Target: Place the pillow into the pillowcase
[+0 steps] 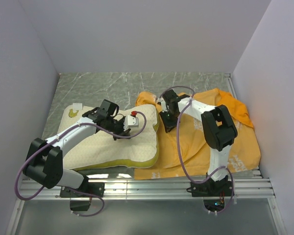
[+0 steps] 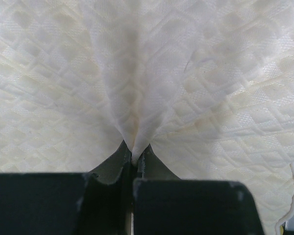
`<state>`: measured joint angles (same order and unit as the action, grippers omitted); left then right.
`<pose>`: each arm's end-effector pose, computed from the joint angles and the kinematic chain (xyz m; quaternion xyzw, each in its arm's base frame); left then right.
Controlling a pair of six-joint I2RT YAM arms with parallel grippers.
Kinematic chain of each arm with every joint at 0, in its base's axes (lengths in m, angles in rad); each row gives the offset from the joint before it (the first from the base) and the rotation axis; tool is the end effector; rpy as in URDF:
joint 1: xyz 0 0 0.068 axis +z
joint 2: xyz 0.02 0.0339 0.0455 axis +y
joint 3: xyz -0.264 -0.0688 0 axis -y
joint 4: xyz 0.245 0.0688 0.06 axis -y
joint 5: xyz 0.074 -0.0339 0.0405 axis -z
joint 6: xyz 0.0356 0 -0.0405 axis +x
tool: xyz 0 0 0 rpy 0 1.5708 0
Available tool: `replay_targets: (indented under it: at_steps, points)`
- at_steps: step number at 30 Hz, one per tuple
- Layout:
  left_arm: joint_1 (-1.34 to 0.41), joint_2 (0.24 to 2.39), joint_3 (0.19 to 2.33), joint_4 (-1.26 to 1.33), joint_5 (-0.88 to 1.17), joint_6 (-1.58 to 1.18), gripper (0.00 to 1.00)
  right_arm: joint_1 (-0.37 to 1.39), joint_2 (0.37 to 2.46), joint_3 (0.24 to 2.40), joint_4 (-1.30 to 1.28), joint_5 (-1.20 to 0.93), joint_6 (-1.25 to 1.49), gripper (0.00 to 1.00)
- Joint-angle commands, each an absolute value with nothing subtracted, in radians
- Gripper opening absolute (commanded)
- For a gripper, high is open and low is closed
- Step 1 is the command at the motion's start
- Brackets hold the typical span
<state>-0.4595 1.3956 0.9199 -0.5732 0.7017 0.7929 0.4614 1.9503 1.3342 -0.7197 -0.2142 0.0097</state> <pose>0.2315 -0.1402 0.2269 0.6036 0.6832 -0.2873 0.2940 0.3349 0.1750 0.1603 -0.2333 0.9595 0.1304 0.0886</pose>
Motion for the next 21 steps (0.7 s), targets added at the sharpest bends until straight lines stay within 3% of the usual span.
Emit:
replay_targets:
  at_steps: [1, 3, 7, 21]
  points:
    - [-0.456, 1.385, 0.934, -0.568, 0.722, 0.811, 0.00, 0.474, 1.945, 1.328, -0.718, -0.244, 0.009, 0.25]
    - [-0.456, 1.388, 0.937, -0.568, 0.726, 0.813, 0.00, 0.472, 1.957, 1.330, -0.719, -0.247, 0.009, 0.24]
    - [-0.456, 1.385, 0.945, -0.583, 0.727, 0.828, 0.00, 0.476, 1.965, 1.339, -0.726, -0.259, 0.009, 0.00]
    - [-0.554, 1.319, 0.985, -0.680, 0.638, 0.966, 0.00, 0.408, 1.671, 1.402, -0.762, -0.354, 0.034, 0.00]
